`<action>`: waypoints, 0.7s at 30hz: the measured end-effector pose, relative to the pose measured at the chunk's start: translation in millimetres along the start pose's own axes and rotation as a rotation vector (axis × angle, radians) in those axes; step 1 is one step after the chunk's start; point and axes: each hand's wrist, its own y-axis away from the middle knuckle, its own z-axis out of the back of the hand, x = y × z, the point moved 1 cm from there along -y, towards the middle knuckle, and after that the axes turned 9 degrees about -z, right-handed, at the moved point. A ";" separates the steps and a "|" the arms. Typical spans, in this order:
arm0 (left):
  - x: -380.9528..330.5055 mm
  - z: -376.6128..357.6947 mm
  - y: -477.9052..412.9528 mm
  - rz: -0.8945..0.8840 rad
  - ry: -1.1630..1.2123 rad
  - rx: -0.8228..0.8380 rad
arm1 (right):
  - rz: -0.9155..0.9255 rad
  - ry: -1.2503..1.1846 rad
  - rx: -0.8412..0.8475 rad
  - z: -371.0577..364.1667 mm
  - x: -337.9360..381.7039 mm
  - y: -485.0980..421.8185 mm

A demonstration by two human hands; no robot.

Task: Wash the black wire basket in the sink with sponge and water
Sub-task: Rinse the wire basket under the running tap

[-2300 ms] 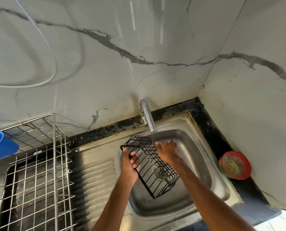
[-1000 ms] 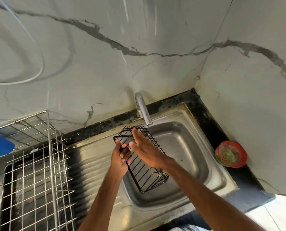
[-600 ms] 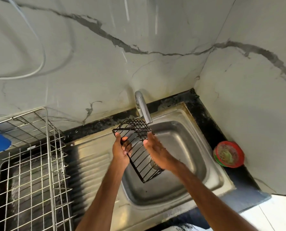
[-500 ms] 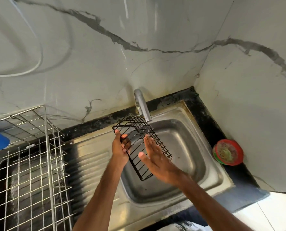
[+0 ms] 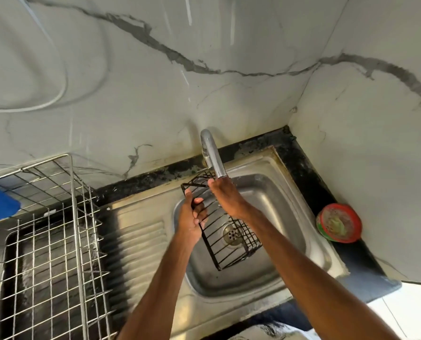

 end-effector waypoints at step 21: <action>-25.7 -18.4 19.4 -0.096 0.098 -0.324 | -0.228 -0.182 0.355 34.0 -8.0 49.9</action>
